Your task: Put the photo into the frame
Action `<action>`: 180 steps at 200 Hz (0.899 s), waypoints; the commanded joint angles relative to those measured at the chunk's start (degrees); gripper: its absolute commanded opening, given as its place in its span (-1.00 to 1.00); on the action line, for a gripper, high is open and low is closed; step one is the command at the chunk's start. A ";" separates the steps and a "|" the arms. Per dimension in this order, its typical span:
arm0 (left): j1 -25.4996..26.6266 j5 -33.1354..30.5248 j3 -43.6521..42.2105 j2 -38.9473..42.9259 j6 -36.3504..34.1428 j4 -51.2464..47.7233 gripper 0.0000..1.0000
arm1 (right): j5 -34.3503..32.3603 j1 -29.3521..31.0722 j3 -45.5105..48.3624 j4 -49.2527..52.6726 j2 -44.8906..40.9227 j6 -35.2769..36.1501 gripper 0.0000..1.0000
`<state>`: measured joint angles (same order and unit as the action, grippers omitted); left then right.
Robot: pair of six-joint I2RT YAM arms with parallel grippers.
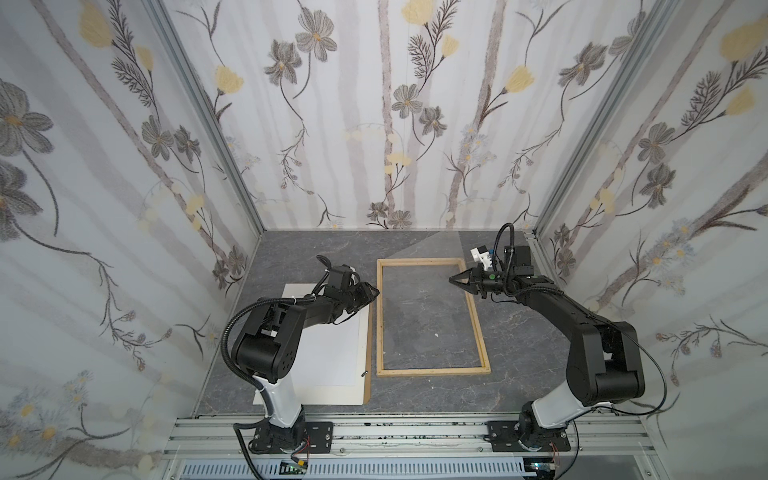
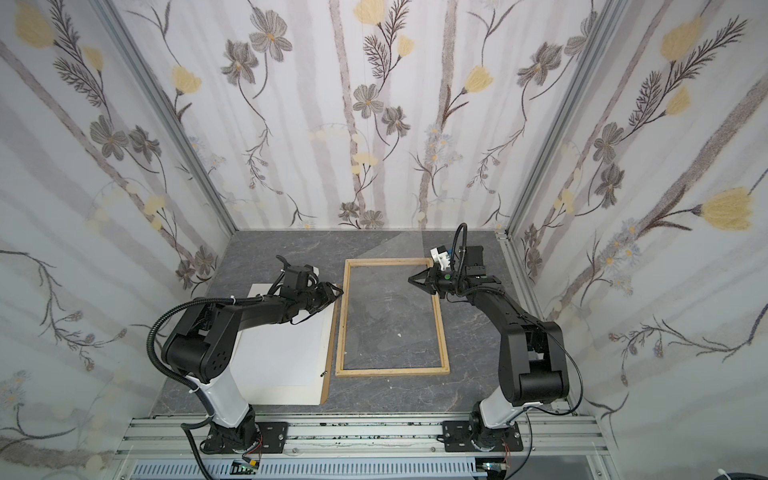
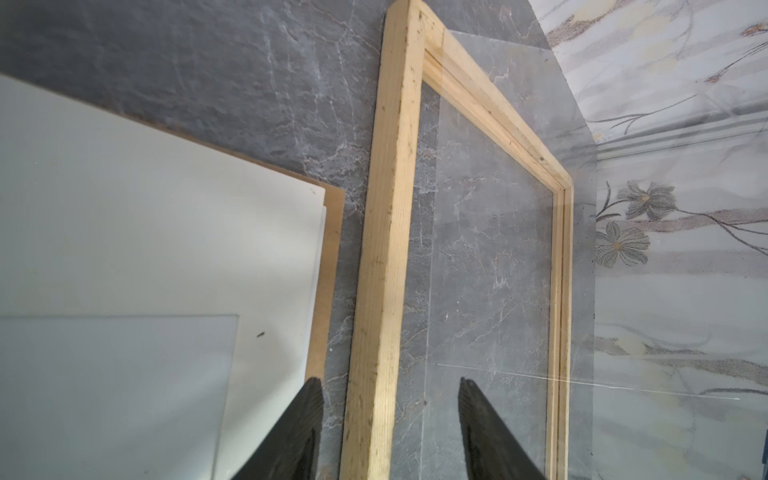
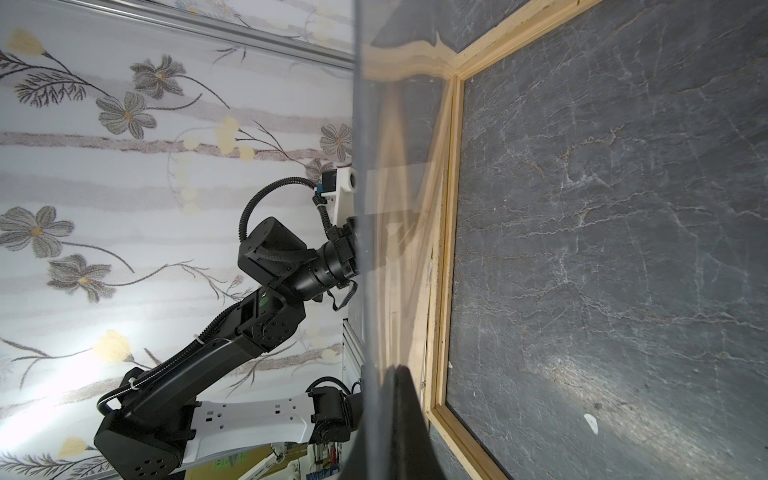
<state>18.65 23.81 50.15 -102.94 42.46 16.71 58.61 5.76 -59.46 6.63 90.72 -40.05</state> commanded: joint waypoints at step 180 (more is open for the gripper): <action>0.02 0.36 0.45 -0.84 1.49 2.19 0.03 | 3.15 0.04 4.00 -6.52 -2.38 -2.51 -1.00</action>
<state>18.70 24.01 50.30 -103.66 43.72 17.34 58.85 5.76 -55.75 3.60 89.23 -41.98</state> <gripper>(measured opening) 0.517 0.048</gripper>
